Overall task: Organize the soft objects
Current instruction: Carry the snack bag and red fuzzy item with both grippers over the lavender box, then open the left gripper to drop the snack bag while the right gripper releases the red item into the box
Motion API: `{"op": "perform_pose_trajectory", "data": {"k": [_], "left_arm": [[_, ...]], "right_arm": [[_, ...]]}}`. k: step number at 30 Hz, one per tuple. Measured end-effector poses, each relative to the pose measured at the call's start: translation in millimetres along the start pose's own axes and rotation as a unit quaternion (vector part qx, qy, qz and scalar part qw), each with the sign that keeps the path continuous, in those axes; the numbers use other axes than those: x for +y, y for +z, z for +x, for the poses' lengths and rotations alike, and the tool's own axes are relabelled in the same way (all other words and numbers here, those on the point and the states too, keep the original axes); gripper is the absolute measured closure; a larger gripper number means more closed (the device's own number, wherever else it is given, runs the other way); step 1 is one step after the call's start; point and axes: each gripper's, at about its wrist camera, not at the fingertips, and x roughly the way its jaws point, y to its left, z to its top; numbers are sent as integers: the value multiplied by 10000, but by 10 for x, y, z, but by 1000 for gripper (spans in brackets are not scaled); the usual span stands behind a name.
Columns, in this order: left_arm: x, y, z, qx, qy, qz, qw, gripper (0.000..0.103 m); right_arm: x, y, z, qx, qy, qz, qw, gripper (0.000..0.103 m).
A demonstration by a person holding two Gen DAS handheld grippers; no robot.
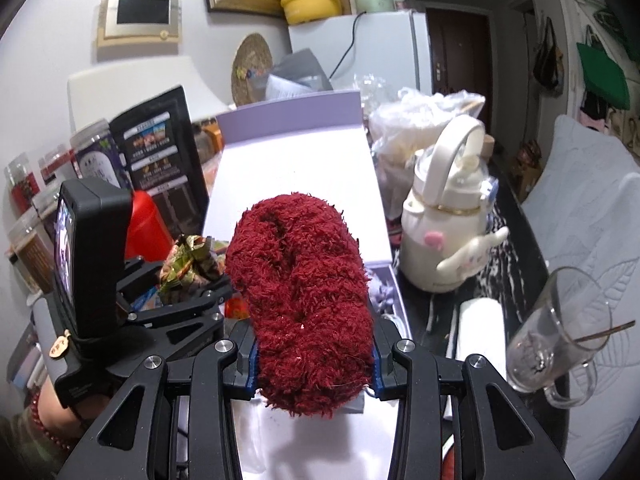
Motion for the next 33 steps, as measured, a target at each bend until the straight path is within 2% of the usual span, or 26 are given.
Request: {"op": "perform_pose_trajectory", "data": {"k": [3,7,12,16,19,27,29,31,33], "left_arm": [[-11,-27,78,139,79,20,9999,66],[-2,-62,175,305,165,3,9994,66],[-5,-70,261,388,229,30,9990,65],[-32,-80,317,461,297,93,9985,57],[-19,-99,414,683,272,30,9973,56],[116,-85,488,1052,14,-262,9941,45],[108,-76,498,1081,45,-222,9939,39],[69,-87,489,1092,195,-159,9937,36],[53,-85,485,1100,179,-137,9937,36]], "right_arm": [[-28,-30,73,72,12,31,10000,64],[-52,-74,172,157,-196,-23,9997,64],[-79,-119,309,287,-126,21,9995,64],[-58,-170,403,367,-105,3,9993,64],[-32,-198,458,357,-164,-45,9992,64],[-6,-286,640,533,-259,-85,9982,63],[-13,-295,682,608,-266,-61,9978,63],[-30,-287,676,580,-269,-14,9980,60],[-51,-277,674,603,-306,36,9977,58]]}}
